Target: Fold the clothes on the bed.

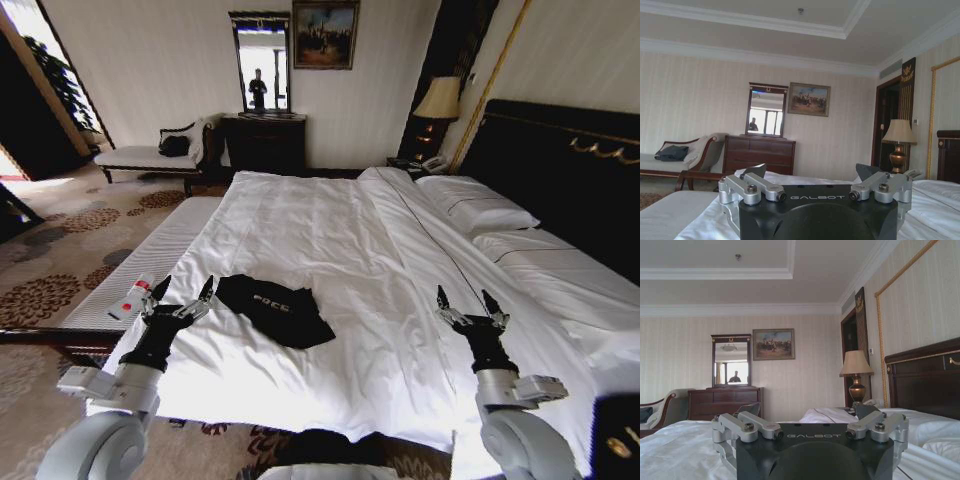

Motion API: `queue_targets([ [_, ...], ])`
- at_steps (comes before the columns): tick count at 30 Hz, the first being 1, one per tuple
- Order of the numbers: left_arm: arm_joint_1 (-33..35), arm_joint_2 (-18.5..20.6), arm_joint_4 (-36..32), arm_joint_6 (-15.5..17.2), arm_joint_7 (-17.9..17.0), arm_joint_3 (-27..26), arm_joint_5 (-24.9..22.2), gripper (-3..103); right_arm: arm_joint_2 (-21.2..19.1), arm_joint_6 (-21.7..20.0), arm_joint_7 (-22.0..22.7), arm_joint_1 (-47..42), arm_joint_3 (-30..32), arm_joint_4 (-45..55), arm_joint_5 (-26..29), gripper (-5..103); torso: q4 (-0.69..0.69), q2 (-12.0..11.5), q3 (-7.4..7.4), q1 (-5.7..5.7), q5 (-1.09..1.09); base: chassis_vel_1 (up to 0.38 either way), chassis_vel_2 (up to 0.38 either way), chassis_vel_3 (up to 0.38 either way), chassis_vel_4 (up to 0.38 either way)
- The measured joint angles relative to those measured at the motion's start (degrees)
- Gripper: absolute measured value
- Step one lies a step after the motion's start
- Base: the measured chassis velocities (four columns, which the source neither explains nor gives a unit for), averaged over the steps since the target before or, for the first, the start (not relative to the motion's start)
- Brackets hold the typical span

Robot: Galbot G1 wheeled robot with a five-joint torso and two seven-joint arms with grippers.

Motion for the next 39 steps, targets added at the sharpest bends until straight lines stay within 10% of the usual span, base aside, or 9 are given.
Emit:
queue_targets([
  [39, 1.62, -1.72, -0.07, -0.29, 0.19, 0.36, 1.74, 100, 0.89, 0.86, -0.7, 0.49, -0.68, -1.44, -0.38, 100, 0.0, 0.0, 0.0, 0.0, 0.01, 0.032, 0.085, -0.03, -0.087],
])
